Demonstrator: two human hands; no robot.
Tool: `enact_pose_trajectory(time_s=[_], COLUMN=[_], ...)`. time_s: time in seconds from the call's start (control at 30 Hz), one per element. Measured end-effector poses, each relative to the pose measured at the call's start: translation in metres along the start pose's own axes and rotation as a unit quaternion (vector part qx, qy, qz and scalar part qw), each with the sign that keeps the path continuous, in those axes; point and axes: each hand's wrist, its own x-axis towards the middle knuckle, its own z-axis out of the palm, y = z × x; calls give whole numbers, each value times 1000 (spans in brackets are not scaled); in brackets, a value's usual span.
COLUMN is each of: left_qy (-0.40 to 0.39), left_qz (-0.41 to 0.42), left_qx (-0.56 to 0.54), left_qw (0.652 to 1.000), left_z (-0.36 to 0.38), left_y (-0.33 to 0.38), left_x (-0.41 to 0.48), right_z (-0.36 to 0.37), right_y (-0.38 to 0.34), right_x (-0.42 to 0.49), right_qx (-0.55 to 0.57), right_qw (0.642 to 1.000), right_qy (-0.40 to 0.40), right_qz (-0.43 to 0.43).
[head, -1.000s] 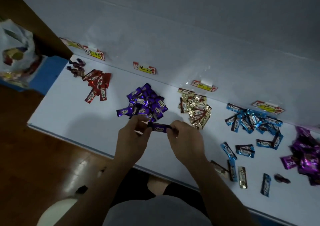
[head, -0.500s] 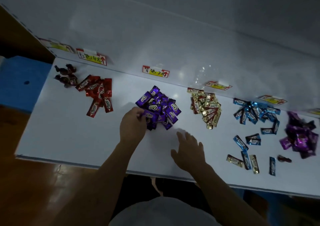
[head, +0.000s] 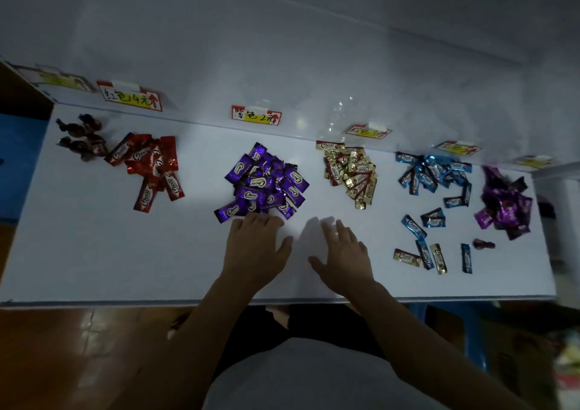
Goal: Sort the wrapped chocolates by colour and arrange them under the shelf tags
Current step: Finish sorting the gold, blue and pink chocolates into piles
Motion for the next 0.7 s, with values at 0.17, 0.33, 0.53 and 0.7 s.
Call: enact_pose_trajectory(time_s=[0.17,0.33,0.53,0.7], left_qy=[-17,-70,-87,-113], left_qz=[71,122,153,121], left_qx=[23,61,87,112], left_qw=[997,988,981,980], left_z=[1,8,47,102], left_y=[42,102,177,233], left_x=[10,28,45,66], right_z=[-28,-42,-44,-34], right_y=[38,97,179,252], right_x=[-12,-28,-34,-21], right_qx=[21,66,141,171], right_qw=[998,989,972,970], right_qy=[41,86,97,90], right_qz=[43,102,164,147])
